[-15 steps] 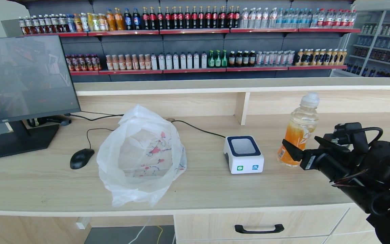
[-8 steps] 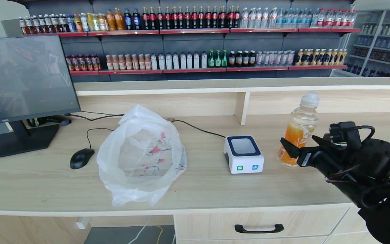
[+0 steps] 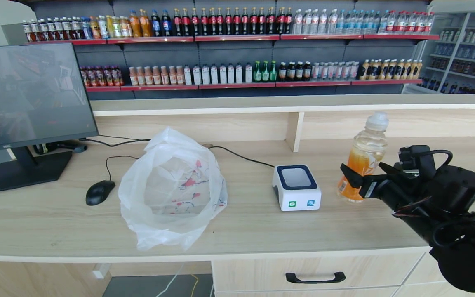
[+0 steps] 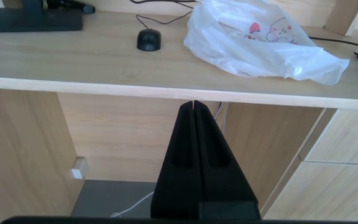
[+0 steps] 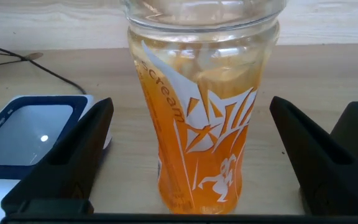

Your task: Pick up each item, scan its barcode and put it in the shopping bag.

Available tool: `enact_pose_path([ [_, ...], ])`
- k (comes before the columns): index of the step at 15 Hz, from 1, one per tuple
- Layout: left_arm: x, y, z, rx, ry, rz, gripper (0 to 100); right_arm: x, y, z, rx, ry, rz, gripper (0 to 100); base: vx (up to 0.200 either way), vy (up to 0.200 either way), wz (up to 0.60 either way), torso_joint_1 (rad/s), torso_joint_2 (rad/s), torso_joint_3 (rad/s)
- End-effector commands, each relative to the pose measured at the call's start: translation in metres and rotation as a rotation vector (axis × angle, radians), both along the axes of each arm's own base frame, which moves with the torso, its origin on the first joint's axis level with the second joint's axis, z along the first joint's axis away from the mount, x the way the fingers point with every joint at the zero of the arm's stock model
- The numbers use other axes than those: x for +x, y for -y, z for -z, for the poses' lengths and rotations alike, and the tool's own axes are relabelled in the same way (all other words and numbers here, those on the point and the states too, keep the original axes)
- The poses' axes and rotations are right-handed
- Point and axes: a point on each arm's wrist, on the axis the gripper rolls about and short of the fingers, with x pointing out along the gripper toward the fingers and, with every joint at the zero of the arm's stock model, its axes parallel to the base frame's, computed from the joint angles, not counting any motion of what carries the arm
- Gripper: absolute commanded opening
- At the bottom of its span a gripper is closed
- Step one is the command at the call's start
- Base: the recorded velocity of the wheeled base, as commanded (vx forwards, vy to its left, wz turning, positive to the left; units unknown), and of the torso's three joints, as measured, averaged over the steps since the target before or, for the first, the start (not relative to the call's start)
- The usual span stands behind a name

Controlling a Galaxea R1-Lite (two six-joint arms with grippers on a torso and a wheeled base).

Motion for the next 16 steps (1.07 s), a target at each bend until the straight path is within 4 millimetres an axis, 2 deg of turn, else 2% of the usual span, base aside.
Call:
enact_pose_path([
  [1,0.000,0.000,0.000,0.000,0.001,0.000,0,0.008,0.004,-0.001,0.001,0.018,0.017,100,0.000,0.000,0.00,0.000,0.00,0.000],
  [12,0.000,0.000,0.000,0.000,0.001,0.000,0,0.035,0.006,0.013,-0.004,0.018,0.030,100,0.000,0.000,0.00,0.000,0.00,0.000],
  [16,0.000,0.000,0.000,0.000,0.001,0.000,0,0.041,0.006,0.009,0.004,0.044,0.030,100,0.000,0.000,0.00,0.000,0.00,0.000],
])
